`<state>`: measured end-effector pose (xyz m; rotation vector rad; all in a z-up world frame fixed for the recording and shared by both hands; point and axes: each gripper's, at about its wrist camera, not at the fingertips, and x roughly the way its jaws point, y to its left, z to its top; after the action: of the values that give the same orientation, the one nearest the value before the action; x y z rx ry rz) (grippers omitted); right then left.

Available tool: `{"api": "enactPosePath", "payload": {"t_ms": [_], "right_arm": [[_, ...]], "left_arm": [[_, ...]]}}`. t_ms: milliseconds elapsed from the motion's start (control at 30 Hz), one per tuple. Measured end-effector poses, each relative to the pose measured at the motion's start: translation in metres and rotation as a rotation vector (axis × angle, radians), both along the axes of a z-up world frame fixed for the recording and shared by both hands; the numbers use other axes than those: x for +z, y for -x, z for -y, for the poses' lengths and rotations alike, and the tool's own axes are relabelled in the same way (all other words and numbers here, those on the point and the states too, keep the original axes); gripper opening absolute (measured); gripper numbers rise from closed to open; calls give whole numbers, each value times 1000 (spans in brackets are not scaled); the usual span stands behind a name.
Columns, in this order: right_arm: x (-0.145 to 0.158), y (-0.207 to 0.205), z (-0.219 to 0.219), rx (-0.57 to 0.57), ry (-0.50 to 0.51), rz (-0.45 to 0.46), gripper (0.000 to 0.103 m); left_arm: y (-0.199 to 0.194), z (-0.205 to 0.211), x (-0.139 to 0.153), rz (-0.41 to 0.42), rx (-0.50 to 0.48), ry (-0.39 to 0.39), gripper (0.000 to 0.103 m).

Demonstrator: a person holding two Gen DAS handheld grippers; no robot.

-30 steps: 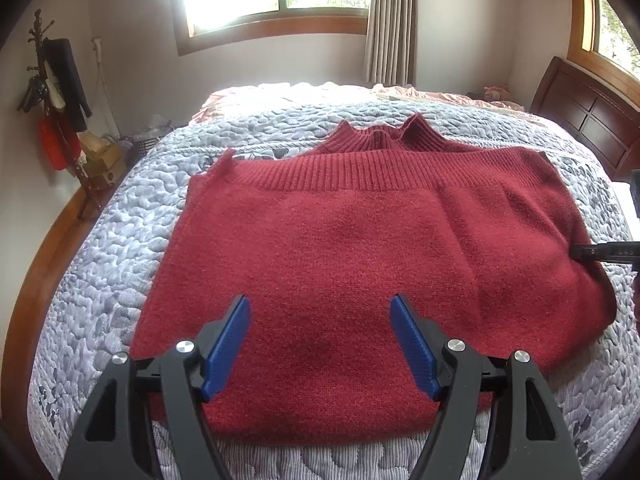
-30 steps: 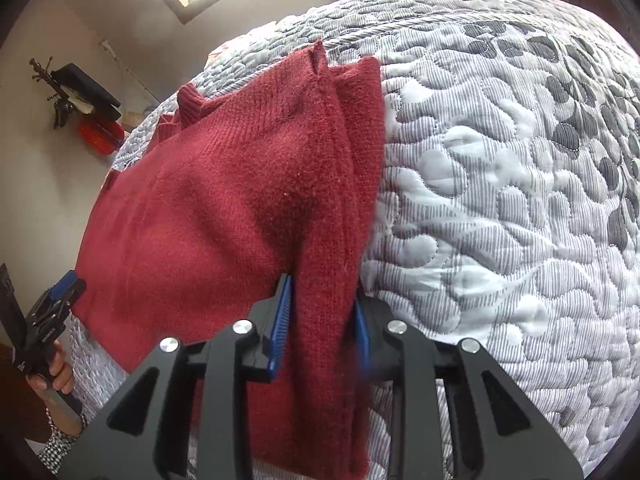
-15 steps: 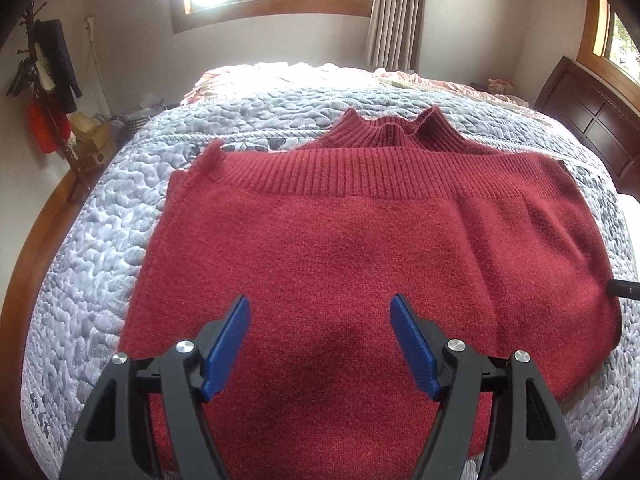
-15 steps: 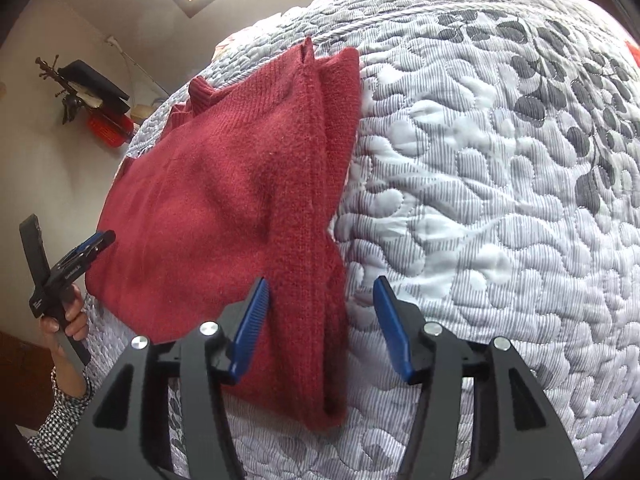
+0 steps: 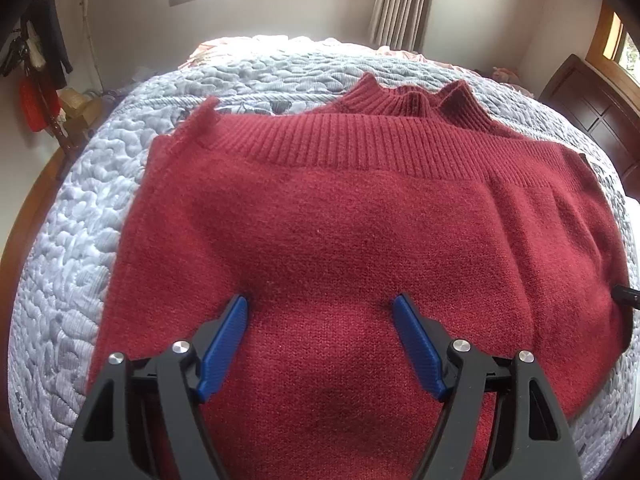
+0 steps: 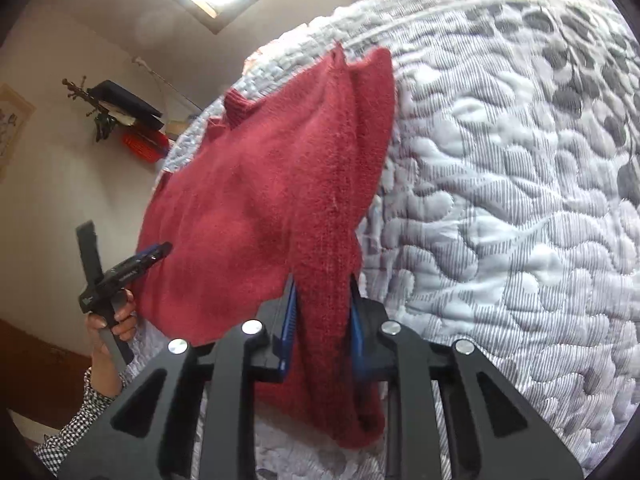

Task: Fold small clothes
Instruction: 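Fold the held side over toward the sweater middle with the right tool and release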

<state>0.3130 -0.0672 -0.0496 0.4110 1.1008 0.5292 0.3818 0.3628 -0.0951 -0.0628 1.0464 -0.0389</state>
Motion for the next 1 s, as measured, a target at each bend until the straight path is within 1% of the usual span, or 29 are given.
{"api": "enactPosePath", "payload": {"t_ms": [67,100,133,200,233,300,367,467,567,633,700,833,933,1000], "right_arm": [[17,7,1,1,11,54,20],[18,9,0,-2,37,53,20],[13,7,-2,-4,58,33,20],[-6,3,-4,-17,123,-27,19],[-16,0,-4,-21,132,-49,19],[-29,-3,-1,-37,112,-74,19],[-27,-3,1,-48,95,-79,19],[-11,0,0,-52,85,-67,18],[14,2,-7,-57,58,-47,17],[34,2,-19,-43,44,-25,17],[53,-1,-37,-23,53,-10,16],[82,-10,-88,54,82,24,15],[93,-15,-128,125,113,43,14],[94,-18,-153,163,133,41,14]], "left_arm": [[0,0,1,-3,-5,2,75],[0,0,0,-6,-6,1,75],[-1,0,-2,-10,-8,-2,75],[-2,1,-6,-18,-14,-14,76],[-2,2,-8,-20,-19,-20,77],[-3,4,-11,-19,-26,-36,78],[-4,5,-12,-20,-32,-41,79],[-4,2,-9,-25,-31,-22,78],[2,-1,1,-10,-28,2,77],[8,-5,6,-2,-25,31,77],[15,-10,10,3,-20,66,77],[23,-18,16,12,-26,84,77],[30,-25,22,25,-25,96,77],[32,-30,25,32,-19,89,77]]}}
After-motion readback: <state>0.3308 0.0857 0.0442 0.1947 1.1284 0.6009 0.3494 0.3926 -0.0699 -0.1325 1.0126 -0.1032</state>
